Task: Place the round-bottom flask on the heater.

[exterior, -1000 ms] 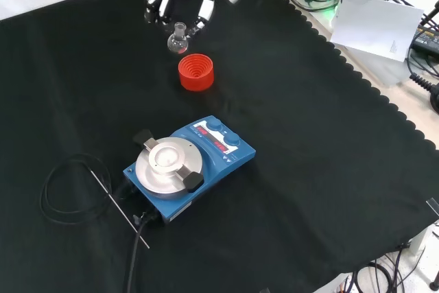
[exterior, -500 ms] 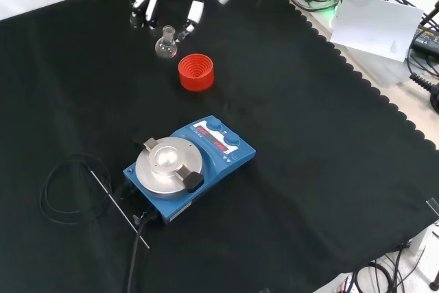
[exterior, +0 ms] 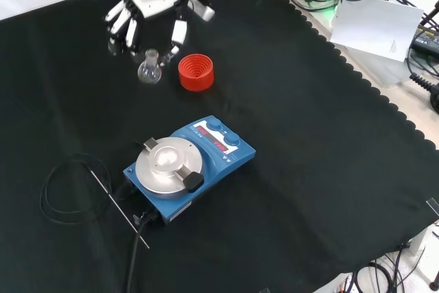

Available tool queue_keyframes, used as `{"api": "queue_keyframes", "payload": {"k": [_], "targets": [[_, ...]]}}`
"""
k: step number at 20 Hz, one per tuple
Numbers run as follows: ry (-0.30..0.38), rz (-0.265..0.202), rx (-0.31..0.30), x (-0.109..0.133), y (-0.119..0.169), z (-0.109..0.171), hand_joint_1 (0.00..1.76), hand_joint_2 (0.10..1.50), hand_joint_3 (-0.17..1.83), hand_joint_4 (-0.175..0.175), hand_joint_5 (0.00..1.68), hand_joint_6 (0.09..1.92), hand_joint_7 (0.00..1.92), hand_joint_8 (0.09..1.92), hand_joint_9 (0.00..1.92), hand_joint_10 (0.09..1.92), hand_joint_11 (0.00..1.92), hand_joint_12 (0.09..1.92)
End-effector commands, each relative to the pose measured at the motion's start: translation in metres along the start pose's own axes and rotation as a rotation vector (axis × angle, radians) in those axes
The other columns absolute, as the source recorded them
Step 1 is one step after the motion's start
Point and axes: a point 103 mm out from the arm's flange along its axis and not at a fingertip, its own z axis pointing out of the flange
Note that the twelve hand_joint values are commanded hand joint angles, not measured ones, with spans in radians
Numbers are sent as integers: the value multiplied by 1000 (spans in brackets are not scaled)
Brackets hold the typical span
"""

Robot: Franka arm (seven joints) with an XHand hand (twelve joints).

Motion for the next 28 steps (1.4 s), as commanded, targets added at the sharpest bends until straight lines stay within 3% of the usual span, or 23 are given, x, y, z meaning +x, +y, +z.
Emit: {"api": "queue_keyframes", "payload": {"k": [1, 28], "targets": [[-4, -113, 83, 61, 27, 23, 1109, 682, 716, 116, 1157, 904, 447, 674, 713, 574, 321, 1340], [-23, -236, 165, 118, 55, 59, 1112, 672, 730, 112, 1163, 900, 439, 674, 709, 576, 309, 1345]]}}
